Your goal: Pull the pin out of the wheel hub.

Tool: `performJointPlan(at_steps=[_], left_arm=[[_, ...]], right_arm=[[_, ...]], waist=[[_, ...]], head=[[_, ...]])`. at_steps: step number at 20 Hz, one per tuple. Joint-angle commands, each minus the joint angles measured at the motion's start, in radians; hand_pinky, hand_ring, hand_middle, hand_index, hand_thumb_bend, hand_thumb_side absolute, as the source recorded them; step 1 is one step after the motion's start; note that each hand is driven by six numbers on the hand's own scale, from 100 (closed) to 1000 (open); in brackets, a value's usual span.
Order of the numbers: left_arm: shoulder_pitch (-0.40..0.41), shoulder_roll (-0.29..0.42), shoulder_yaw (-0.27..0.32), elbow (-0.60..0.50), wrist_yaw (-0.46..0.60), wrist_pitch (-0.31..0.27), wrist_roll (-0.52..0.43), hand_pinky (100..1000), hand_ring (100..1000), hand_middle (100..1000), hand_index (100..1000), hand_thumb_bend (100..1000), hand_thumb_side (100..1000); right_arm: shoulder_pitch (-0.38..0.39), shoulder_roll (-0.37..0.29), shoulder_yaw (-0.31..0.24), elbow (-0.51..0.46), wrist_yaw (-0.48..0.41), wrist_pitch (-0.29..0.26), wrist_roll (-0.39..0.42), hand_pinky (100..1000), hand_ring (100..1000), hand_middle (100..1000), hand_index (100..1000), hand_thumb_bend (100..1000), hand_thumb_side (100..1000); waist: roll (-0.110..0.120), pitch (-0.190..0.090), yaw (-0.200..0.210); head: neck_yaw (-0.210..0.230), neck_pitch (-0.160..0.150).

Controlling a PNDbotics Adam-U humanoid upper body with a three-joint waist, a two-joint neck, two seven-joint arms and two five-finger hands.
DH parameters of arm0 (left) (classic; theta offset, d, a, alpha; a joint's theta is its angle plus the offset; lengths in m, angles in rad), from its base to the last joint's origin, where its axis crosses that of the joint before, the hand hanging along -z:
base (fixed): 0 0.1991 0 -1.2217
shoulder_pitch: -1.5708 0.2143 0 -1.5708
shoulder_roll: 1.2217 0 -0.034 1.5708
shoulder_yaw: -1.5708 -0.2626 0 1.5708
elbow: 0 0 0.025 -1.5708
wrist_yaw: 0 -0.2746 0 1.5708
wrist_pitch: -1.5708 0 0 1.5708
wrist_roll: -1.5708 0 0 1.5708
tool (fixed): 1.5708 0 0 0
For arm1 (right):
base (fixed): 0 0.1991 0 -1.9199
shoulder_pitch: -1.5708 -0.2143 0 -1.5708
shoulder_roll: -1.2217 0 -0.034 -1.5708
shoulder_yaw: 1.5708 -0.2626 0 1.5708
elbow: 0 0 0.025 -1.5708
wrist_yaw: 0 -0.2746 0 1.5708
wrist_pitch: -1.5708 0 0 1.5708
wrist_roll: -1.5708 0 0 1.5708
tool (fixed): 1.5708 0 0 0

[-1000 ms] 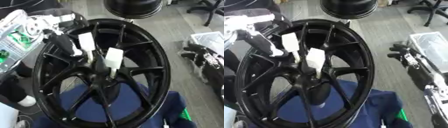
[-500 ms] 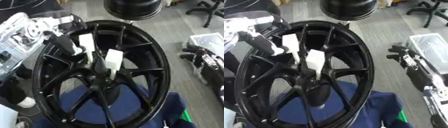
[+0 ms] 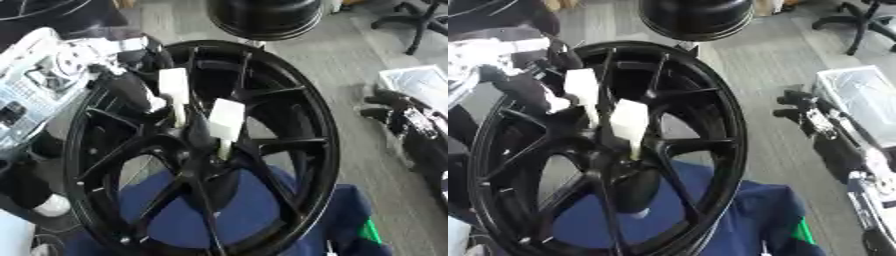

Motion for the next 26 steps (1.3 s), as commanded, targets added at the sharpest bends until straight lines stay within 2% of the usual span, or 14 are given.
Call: performJointPlan(at_steps=[1,5,10,18,26], left_arm=[[-0.015,0.005,0.016,-0.002,-0.011,0.054,-0.073,890,870,794,753,241,133],[-0.016,0.003,0.013,-0.002,-0.014,0.050,-0.097,892,869,794,716,220,148],[-0.016,-0.001,0.012,0.003,-0.027,0.043,-0.120,885,857,766,621,100,125],[-0.027,-0.001,0.025,-0.004,-0.046,0.031,-0.104,874,837,720,433,100,167],[-0.051,0.041,0.083,-0.074,-0.019,0.038,-0.083,864,828,701,372,100,179]], right_arm=[[-0.004,-0.027,-0.004,-0.011,0.005,0.001,-0.001,1000,794,806,860,100,674],[-0.003,-0.028,-0.002,-0.012,0.007,0.001,0.000,1000,794,806,860,100,674],[-0.003,-0.029,-0.001,-0.012,0.007,0.001,0.001,1000,794,806,860,100,675],[-0.002,-0.030,0.000,-0.013,0.007,0.000,0.003,1000,795,807,860,100,672],[0.003,-0.032,-0.001,-0.013,0.010,0.000,0.002,1000,795,807,860,100,673]], waist=[[-0.004,-0.017,-0.002],[-0.003,-0.017,-0.003],[-0.002,-0.017,-0.005],[-0.001,-0.018,-0.006],[0.001,-0.022,-0.002]], head=[[0.000,-0.008],[0.001,-0.007],[0.001,-0.006],[0.004,-0.001],[0.006,0.003]])
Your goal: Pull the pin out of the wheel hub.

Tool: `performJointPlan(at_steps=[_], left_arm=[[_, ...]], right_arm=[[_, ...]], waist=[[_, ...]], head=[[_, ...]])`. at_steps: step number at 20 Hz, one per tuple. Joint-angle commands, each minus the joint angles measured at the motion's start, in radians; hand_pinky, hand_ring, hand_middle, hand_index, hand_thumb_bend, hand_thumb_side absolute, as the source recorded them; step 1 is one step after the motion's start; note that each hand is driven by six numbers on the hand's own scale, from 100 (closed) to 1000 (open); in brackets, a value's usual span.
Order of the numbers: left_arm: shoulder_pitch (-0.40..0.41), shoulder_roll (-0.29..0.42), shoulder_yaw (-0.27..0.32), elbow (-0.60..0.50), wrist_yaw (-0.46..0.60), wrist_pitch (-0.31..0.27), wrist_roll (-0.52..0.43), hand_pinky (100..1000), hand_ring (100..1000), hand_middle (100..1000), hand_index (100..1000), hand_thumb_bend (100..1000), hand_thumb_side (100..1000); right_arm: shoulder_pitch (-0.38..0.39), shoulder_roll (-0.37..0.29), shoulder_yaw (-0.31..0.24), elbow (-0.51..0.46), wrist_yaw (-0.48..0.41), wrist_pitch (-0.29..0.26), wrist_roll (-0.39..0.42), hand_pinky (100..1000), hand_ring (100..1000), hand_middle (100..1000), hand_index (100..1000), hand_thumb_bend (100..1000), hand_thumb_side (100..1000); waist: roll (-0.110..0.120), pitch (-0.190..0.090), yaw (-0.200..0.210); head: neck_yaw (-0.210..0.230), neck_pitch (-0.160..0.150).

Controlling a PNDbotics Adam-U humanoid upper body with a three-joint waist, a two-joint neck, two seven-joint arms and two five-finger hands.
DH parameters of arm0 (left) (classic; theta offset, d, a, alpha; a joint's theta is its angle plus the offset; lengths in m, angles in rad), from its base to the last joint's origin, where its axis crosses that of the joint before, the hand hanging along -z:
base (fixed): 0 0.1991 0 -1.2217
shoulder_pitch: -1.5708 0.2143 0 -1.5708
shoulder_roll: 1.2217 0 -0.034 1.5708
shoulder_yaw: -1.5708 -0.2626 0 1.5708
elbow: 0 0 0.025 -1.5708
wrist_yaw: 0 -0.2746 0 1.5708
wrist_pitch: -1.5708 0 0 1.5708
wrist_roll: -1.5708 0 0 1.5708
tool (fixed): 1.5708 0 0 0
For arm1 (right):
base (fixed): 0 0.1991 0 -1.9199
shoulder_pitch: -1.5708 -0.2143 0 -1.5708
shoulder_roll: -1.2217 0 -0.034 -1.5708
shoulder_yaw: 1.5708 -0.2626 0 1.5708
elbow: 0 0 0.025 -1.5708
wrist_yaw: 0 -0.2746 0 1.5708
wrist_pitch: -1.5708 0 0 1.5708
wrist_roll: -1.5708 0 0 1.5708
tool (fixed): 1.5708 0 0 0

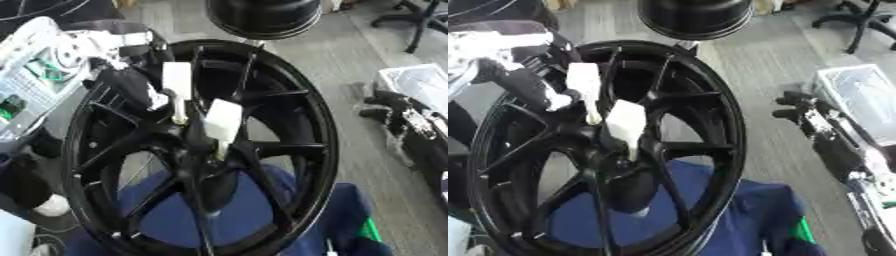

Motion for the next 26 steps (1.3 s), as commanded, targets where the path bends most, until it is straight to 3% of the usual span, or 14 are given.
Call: performJointPlan(at_steps=[1,4,9,14,21,26], left_arm=[[-0.030,0.044,0.048,-0.045,0.018,0.073,-0.048,863,827,700,371,100,180],[-0.025,0.073,0.117,-0.104,0.051,0.078,-0.015,845,818,690,361,100,216],[0.014,0.143,0.301,-0.220,0.123,0.101,0.154,835,812,686,352,100,260],[0.086,0.252,0.394,-0.229,0.146,0.102,0.275,834,813,685,349,100,266],[0.345,0.447,0.549,-0.283,0.216,0.106,0.430,831,812,681,348,100,302],[0.553,0.511,0.655,-0.266,0.275,0.123,0.547,843,818,686,365,100,330]], right_arm=[[0.001,-0.031,-0.006,-0.013,0.003,-0.001,0.001,1000,795,807,860,100,673],[0.002,-0.030,-0.008,-0.013,0.004,-0.001,0.000,1000,795,807,860,100,673],[0.005,-0.027,-0.012,-0.015,0.006,-0.003,-0.004,1000,795,807,860,100,671],[0.012,-0.028,-0.020,-0.018,0.008,-0.005,-0.012,1000,795,807,860,100,670],[0.012,-0.024,-0.032,-0.022,0.008,-0.007,-0.024,1000,796,808,860,100,667],[0.013,-0.021,-0.041,-0.027,0.007,-0.010,-0.034,1000,796,808,860,100,661]], waist=[[-0.004,-0.021,0.001],[-0.005,-0.021,0.004],[-0.006,-0.019,0.011],[-0.002,-0.018,0.021],[-0.003,-0.008,0.030],[-0.007,-0.002,0.036]], head=[[0.003,0.000],[0.002,0.002],[-0.009,0.003],[-0.022,0.002],[-0.037,-0.007],[-0.038,-0.012]])
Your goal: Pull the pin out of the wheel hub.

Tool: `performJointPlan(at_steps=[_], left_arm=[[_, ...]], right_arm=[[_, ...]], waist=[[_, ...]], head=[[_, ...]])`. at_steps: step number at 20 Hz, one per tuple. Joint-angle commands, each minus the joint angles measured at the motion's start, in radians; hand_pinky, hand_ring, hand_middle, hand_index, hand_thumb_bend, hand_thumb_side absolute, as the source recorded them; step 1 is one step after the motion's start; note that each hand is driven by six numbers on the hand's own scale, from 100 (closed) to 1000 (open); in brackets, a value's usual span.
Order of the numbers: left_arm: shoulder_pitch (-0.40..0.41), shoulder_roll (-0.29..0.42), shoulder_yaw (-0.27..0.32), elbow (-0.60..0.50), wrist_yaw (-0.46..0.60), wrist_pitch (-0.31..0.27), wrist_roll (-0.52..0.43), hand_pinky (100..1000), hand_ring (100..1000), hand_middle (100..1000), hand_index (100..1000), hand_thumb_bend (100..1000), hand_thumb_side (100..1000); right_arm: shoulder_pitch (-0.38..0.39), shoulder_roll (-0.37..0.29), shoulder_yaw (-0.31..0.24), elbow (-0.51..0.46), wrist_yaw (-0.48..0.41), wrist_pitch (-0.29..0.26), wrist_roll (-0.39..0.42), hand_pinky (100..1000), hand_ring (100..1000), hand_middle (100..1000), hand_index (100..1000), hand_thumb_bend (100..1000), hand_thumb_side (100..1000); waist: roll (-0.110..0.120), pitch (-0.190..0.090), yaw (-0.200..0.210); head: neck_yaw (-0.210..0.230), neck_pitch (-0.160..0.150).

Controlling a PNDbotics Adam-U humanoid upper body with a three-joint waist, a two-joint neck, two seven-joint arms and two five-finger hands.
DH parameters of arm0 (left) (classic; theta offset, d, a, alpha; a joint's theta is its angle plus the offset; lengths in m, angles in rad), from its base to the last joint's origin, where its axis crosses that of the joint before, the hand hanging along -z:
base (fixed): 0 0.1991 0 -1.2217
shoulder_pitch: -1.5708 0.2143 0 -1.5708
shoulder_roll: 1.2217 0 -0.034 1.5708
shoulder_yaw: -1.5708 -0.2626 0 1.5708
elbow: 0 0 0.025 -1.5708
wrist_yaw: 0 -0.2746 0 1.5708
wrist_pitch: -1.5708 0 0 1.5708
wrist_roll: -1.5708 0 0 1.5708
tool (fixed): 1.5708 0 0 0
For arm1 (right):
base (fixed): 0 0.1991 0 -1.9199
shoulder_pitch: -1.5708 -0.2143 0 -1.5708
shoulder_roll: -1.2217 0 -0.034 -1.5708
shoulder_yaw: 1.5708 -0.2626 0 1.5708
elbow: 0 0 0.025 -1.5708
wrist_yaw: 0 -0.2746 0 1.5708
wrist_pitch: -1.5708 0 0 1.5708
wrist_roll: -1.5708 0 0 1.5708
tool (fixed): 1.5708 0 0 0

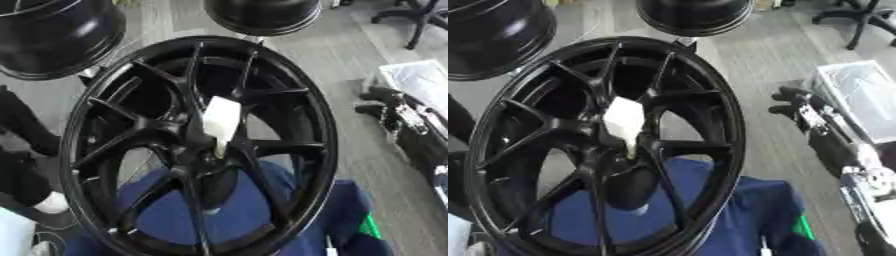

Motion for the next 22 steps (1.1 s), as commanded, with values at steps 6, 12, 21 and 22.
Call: performJointPlan(at_steps=[6,12,21,22], left_arm=[[0.196,0.059,0.107,0.060,0.068,-0.007,0.074,882,855,756,711,100,159],[0.278,0.049,0.127,0.105,0.048,-0.058,0.037,926,901,826,914,480,612],[0.290,0.029,0.160,0.112,0.058,-0.070,0.053,862,866,788,877,100,810],[0.285,0.020,0.167,0.100,0.116,-0.060,0.095,840,851,777,874,100,815]], right_arm=[[-0.003,-0.017,-0.022,-0.026,-0.003,-0.004,-0.015,1000,797,807,860,100,661],[-0.005,-0.016,-0.022,-0.025,-0.004,-0.003,-0.014,1000,797,807,860,100,661],[-0.004,-0.016,-0.021,-0.025,-0.005,-0.002,-0.013,1000,797,807,860,100,660],[-0.004,-0.016,-0.021,-0.025,-0.005,-0.002,-0.013,1000,797,807,860,100,660]], waist=[[-0.007,-0.008,0.004],[-0.009,-0.007,0.005],[-0.010,-0.009,0.006],[-0.010,-0.009,0.007]], head=[[-0.002,-0.017],[-0.002,-0.017],[-0.003,-0.015],[-0.003,-0.015]])
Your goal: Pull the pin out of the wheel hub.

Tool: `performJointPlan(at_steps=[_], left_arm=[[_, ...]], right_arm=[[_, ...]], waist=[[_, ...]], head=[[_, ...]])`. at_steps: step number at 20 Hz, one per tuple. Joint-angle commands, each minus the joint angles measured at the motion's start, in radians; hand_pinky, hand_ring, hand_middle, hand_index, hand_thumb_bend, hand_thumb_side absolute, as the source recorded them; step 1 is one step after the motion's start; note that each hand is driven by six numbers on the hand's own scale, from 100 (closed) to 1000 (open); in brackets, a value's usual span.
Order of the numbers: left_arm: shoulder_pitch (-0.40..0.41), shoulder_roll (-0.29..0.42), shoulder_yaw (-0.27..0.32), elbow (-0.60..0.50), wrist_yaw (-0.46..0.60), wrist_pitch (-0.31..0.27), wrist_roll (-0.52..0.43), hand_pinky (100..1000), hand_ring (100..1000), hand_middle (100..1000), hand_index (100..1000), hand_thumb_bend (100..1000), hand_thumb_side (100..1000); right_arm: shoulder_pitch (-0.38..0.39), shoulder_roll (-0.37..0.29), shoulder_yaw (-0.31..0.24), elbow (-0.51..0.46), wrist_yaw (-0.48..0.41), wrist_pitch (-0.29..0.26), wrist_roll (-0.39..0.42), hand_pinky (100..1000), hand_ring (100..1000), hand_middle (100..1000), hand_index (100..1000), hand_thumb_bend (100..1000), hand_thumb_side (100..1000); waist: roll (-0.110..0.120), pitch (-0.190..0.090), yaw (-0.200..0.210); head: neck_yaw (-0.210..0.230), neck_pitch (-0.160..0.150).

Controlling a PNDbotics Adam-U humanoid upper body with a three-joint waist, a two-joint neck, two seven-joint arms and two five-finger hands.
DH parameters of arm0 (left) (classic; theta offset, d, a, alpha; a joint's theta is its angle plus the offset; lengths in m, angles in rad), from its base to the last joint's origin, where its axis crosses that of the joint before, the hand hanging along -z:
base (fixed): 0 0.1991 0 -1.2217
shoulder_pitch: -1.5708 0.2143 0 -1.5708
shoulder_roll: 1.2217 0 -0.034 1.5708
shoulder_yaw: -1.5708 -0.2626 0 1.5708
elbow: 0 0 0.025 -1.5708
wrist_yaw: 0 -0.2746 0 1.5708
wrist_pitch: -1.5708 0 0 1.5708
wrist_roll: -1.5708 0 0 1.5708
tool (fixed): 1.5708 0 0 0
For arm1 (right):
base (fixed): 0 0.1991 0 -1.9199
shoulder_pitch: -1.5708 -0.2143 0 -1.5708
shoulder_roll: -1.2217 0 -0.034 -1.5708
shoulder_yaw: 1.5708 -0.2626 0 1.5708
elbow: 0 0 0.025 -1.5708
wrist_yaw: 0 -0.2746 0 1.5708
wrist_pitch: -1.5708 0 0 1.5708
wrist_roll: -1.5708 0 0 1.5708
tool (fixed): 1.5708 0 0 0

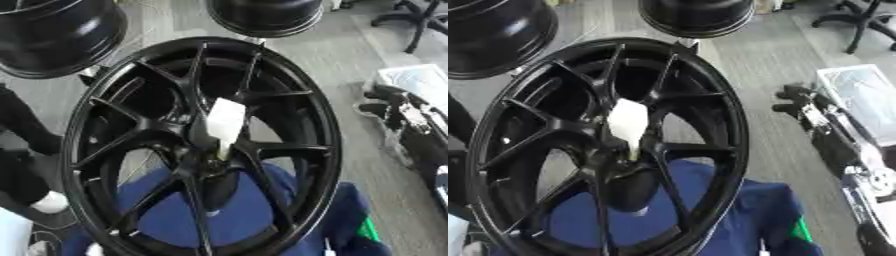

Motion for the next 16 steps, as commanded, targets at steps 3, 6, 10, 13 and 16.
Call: performJointPlan(at_steps=[3,6,10,13,16], left_arm=[[-0.034,-0.019,0.037,-0.074,0.325,-0.011,0.232,727,775,704,794,100,773],[-0.054,-0.077,0.016,-0.120,0.561,-0.117,0.408,691,756,682,771,100,741],[-0.086,-0.201,-0.013,-0.155,0.769,-0.274,0.544,697,753,680,770,136,771],[-0.093,-0.299,-0.025,-0.171,0.812,-0.343,0.581,709,758,691,779,190,781],[-0.082,-0.388,-0.037,-0.181,0.801,-0.387,0.592,697,764,708,793,208,781]], right_arm=[[-0.004,-0.016,-0.010,-0.020,-0.006,0.000,-0.002,1000,796,807,860,100,659],[-0.007,-0.015,-0.008,-0.020,-0.009,0.001,-0.001,1000,796,807,860,100,658],[-0.009,-0.010,-0.008,-0.019,-0.015,0.001,-0.003,1000,795,806,859,100,657],[-0.012,-0.007,-0.007,-0.020,-0.019,0.001,-0.004,1000,794,805,858,100,655],[-0.014,-0.004,-0.007,-0.020,-0.023,0.001,-0.004,1000,794,805,858,100,654]], waist=[[-0.003,-0.014,0.000],[-0.006,-0.014,-0.004],[-0.012,-0.014,-0.007],[-0.017,-0.013,-0.009],[-0.021,-0.012,-0.010]], head=[[0.000,-0.010],[0.003,-0.010],[0.005,-0.009],[0.011,-0.007],[0.016,-0.007]])
